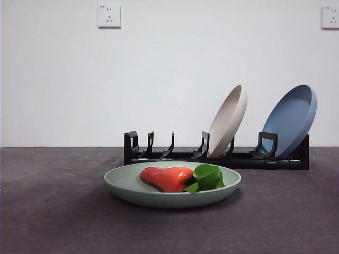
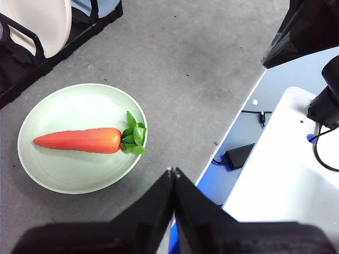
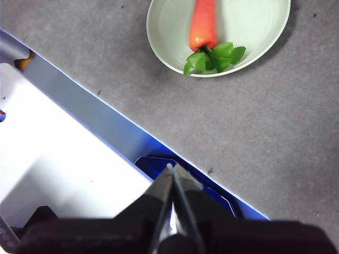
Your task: Take the green plate from the plate rack,put the plate on the table,take the carrot from the table,put the carrot in the plate
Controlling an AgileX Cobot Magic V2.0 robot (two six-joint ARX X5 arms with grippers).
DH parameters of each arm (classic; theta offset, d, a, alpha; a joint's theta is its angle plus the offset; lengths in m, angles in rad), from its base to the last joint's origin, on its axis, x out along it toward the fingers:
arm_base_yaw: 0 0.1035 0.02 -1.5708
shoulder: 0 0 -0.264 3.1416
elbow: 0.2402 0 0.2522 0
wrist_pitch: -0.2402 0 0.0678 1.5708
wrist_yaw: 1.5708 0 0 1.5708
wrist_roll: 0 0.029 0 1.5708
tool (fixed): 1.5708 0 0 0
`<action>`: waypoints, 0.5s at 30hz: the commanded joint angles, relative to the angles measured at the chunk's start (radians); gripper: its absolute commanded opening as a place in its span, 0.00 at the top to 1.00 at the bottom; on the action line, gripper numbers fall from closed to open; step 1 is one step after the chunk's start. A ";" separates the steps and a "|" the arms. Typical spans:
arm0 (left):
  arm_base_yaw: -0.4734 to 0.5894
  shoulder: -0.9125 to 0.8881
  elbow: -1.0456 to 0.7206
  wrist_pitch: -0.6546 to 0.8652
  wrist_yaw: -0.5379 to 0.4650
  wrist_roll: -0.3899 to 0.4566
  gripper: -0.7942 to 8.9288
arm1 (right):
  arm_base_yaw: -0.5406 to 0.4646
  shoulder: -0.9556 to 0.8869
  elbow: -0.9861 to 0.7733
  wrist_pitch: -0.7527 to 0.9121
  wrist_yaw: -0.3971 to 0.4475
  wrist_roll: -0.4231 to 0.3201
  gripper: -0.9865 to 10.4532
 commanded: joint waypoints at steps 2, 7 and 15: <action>-0.002 0.001 -0.001 0.002 -0.001 -0.003 0.92 | 0.002 -0.001 -0.003 0.005 0.001 -0.002 0.91; -0.002 0.001 -0.001 0.011 0.000 -0.003 0.92 | 0.002 -0.001 -0.003 0.005 0.001 -0.002 0.91; 0.134 -0.047 -0.004 0.168 -0.134 0.243 0.92 | 0.002 -0.001 -0.003 0.005 0.001 -0.002 0.91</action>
